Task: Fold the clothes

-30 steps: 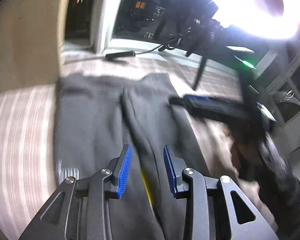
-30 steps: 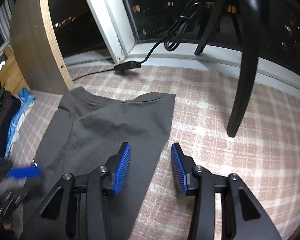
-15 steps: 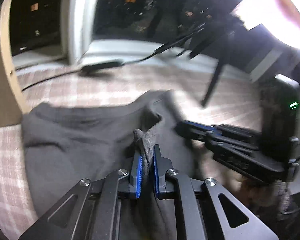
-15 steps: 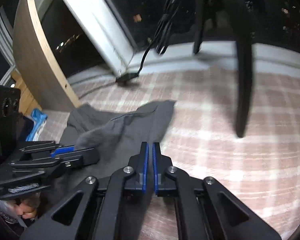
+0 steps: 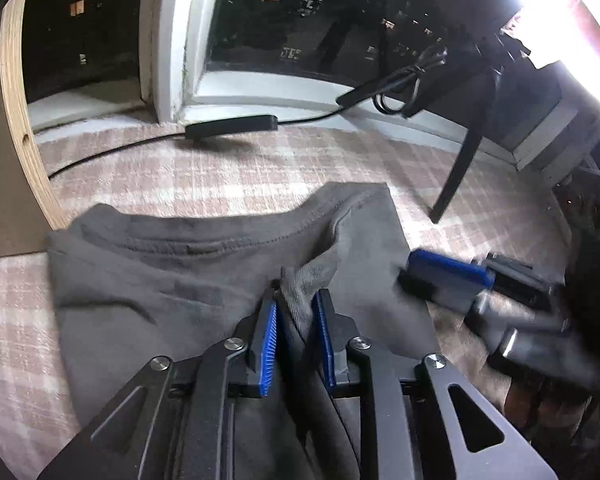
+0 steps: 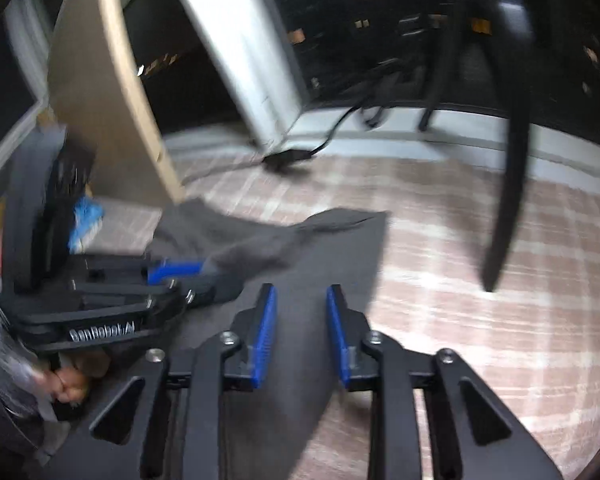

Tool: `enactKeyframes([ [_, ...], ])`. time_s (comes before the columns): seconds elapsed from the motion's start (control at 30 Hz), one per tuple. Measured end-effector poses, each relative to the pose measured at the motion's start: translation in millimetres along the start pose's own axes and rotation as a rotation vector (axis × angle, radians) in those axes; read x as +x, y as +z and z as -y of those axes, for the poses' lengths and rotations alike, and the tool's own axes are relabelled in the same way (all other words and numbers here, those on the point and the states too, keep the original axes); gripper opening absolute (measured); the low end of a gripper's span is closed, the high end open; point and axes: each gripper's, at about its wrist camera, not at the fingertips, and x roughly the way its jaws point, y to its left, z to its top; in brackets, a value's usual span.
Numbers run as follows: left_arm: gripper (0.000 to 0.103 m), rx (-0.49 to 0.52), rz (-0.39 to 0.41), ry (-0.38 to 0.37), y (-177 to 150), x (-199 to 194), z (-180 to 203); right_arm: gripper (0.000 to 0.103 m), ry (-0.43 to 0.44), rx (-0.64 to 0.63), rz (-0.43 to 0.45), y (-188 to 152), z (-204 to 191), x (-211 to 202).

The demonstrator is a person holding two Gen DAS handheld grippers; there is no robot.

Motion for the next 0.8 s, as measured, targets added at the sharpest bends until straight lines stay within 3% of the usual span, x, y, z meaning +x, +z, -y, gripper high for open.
enactKeyframes([
  [0.13,0.025,-0.023,0.021,0.024,0.0,-16.2,-4.6,0.03,-0.043,-0.063,-0.031,-3.7,-14.5,4.6],
  [0.37,0.032,-0.069,0.164,-0.076,-7.2,-95.7,-16.1,0.03,0.062,-0.096,-0.083,-19.6,-48.5,0.5],
  [0.5,0.036,-0.037,0.191,-0.065,-27.6,-131.8,-14.1,0.03,0.122,-0.114,-0.113,-28.7,-68.0,-1.7],
  [0.57,0.036,-0.005,0.181,-0.048,-52.4,-150.5,-12.2,0.03,0.172,-0.085,-0.083,-34.2,-66.9,-21.8],
  [0.67,0.036,0.032,0.145,-0.022,-107.6,-185.0,-22.0,0.03,0.146,-0.086,0.014,-54.8,-53.8,-83.8],
  [0.8,0.037,0.017,0.077,-0.06,-171.7,-204.8,-30.1,0.03,0.109,-0.067,-0.002,-100.1,-47.6,-120.2],
])
